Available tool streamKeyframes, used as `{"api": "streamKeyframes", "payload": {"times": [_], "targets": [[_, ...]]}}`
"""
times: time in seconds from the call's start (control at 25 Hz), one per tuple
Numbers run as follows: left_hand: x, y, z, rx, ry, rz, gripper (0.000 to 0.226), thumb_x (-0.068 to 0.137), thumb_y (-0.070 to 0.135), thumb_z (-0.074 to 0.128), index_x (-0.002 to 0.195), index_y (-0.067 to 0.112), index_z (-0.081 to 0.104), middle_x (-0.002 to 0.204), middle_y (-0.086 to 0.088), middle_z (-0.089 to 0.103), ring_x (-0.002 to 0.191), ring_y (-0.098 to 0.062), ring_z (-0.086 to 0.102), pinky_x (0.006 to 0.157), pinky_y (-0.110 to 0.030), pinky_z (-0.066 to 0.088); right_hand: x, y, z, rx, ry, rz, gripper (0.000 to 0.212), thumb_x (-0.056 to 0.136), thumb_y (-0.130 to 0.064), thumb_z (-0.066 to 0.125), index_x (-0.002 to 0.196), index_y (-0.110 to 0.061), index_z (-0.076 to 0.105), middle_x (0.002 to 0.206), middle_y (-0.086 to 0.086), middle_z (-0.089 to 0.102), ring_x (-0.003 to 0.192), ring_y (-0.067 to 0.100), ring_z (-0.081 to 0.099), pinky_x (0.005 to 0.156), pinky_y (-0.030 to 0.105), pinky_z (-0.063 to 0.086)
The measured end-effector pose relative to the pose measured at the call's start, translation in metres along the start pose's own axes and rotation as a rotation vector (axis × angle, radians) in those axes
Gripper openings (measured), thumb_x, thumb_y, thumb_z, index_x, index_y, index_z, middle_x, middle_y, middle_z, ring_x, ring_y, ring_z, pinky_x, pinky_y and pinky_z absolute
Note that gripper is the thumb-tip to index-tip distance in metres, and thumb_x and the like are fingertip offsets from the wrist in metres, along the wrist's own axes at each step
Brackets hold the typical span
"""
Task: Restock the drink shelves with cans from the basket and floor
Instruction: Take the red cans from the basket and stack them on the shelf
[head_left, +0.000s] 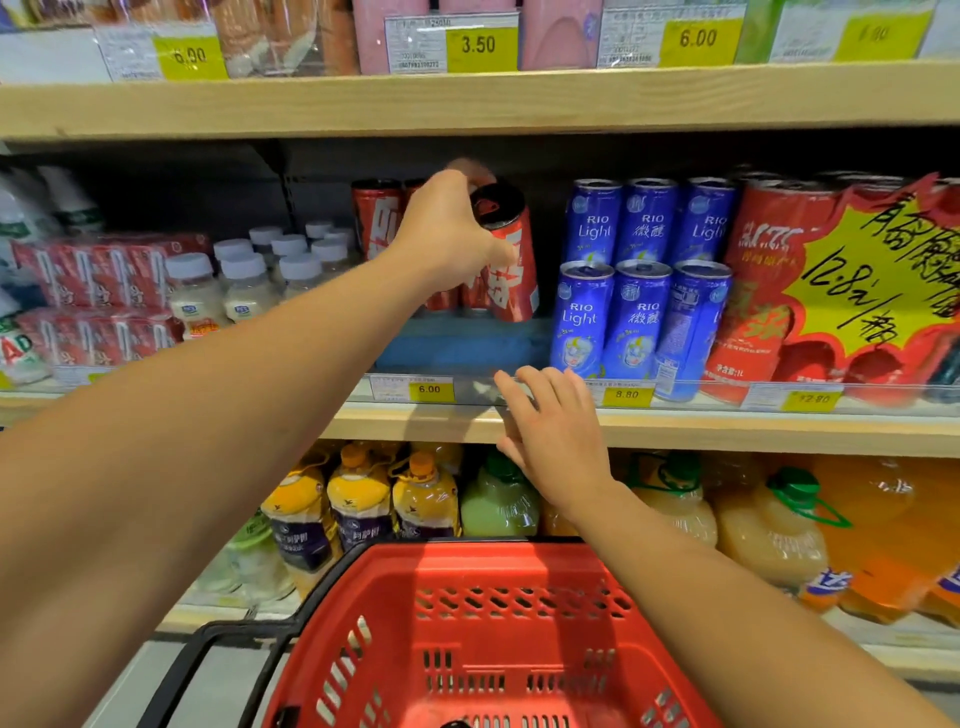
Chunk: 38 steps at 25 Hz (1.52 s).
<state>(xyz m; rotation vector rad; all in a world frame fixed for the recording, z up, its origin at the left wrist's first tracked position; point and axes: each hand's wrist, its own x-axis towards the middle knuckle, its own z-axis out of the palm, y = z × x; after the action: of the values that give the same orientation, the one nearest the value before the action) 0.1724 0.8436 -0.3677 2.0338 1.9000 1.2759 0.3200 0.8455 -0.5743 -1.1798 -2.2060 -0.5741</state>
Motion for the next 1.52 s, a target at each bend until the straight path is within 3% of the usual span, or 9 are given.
{"api": "streamKeyframes", "payload": {"times": [0.08, 0.36, 0.52, 0.64, 0.72, 0.84, 0.92, 1.2, 1.52], "targets": [[0.006, 0.008, 0.008, 0.045, -0.021, 0.003, 0.063, 0.067, 0.026, 0.087, 0.121, 0.016, 0.056, 0.110, -0.001, 0.060, 0.096, -0.016, 0.058, 0.064, -0.019, 0.042, 0.000, 0.000, 0.000, 0.010, 0.007, 0.004, 0.074, 0.074, -0.038, 0.077, 0.138, -0.018, 0.046, 0.130, 0.007, 0.052, 0.120, 0.031, 0.047, 0.109, 0.046, 0.030], [0.017, 0.015, 0.025, 0.113, 0.001, 0.030, 0.067, 0.072, 0.025, 0.083, 0.130, 0.017, 0.052, 0.124, -0.005, 0.058, 0.111, -0.020, 0.056, 0.078, -0.024, 0.042, 0.001, -0.001, 0.000, 0.033, 0.021, 0.005, 0.072, 0.074, -0.036, 0.076, 0.136, -0.017, 0.046, 0.128, 0.006, 0.051, 0.118, 0.030, 0.047, 0.109, 0.045, 0.029], [0.018, 0.018, 0.028, 0.199, 0.004, 0.150, 0.064, 0.081, 0.029, 0.076, 0.137, 0.016, 0.048, 0.131, -0.006, 0.057, 0.119, -0.022, 0.053, 0.082, -0.024, 0.041, 0.000, -0.001, 0.001, 0.038, 0.039, 0.006, 0.071, 0.075, -0.035, 0.075, 0.137, -0.017, 0.046, 0.128, 0.006, 0.050, 0.117, 0.030, 0.046, 0.111, 0.046, 0.030], [0.021, 0.019, 0.032, 0.342, -0.001, 0.211, 0.057, 0.088, 0.036, 0.068, 0.138, 0.018, 0.048, 0.131, -0.009, 0.057, 0.121, -0.028, 0.051, 0.084, -0.031, 0.043, -0.001, -0.001, 0.001, 0.036, 0.046, 0.006, 0.069, 0.076, -0.034, 0.075, 0.136, -0.017, 0.047, 0.128, 0.007, 0.051, 0.118, 0.030, 0.047, 0.111, 0.046, 0.031], [0.027, 0.018, 0.035, 0.442, -0.008, 0.179, 0.056, 0.091, 0.042, 0.062, 0.140, 0.019, 0.047, 0.133, -0.012, 0.055, 0.125, -0.032, 0.048, 0.094, -0.040, 0.045, -0.001, -0.001, 0.000, 0.036, 0.042, 0.010, 0.071, 0.075, -0.034, 0.076, 0.138, -0.017, 0.046, 0.128, 0.006, 0.051, 0.119, 0.030, 0.046, 0.111, 0.046, 0.030], [0.039, 0.014, 0.041, 0.623, -0.016, 0.140, 0.060, 0.088, 0.050, 0.061, 0.141, 0.025, 0.046, 0.140, -0.011, 0.049, 0.133, -0.037, 0.037, 0.109, -0.054, 0.031, -0.001, -0.001, 0.001, 0.043, 0.040, 0.016, 0.073, 0.074, -0.034, 0.076, 0.139, -0.018, 0.046, 0.129, 0.006, 0.051, 0.120, 0.030, 0.046, 0.112, 0.046, 0.029], [0.042, 0.012, 0.045, 0.724, -0.008, 0.165, 0.067, 0.083, 0.051, 0.066, 0.141, 0.027, 0.043, 0.144, -0.009, 0.044, 0.138, -0.037, 0.028, 0.111, -0.057, 0.021, -0.001, -0.001, 0.001, 0.044, 0.033, 0.020, 0.074, 0.075, -0.035, 0.076, 0.140, -0.019, 0.045, 0.130, 0.005, 0.051, 0.121, 0.030, 0.046, 0.112, 0.045, 0.029], [0.046, 0.005, 0.048, 0.731, 0.026, 0.260, 0.068, 0.085, 0.044, 0.066, 0.144, 0.028, 0.037, 0.145, -0.009, 0.047, 0.141, -0.037, 0.028, 0.117, -0.058, 0.011, -0.001, -0.002, 0.003, 0.048, 0.023, 0.029, 0.075, 0.077, -0.035, 0.074, 0.143, -0.020, 0.043, 0.131, 0.005, 0.050, 0.122, 0.030, 0.045, 0.112, 0.046, 0.029], [0.048, 0.003, 0.060, 0.780, 0.099, 0.261, 0.066, 0.085, 0.047, 0.064, 0.142, 0.027, 0.039, 0.143, -0.010, 0.047, 0.139, -0.039, 0.029, 0.115, -0.059, 0.012, -0.002, -0.003, 0.002, 0.049, 0.029, 0.031, 0.075, 0.074, -0.034, 0.076, 0.141, -0.019, 0.044, 0.131, 0.006, 0.050, 0.121, 0.031, 0.045, 0.113, 0.046, 0.027]]}}
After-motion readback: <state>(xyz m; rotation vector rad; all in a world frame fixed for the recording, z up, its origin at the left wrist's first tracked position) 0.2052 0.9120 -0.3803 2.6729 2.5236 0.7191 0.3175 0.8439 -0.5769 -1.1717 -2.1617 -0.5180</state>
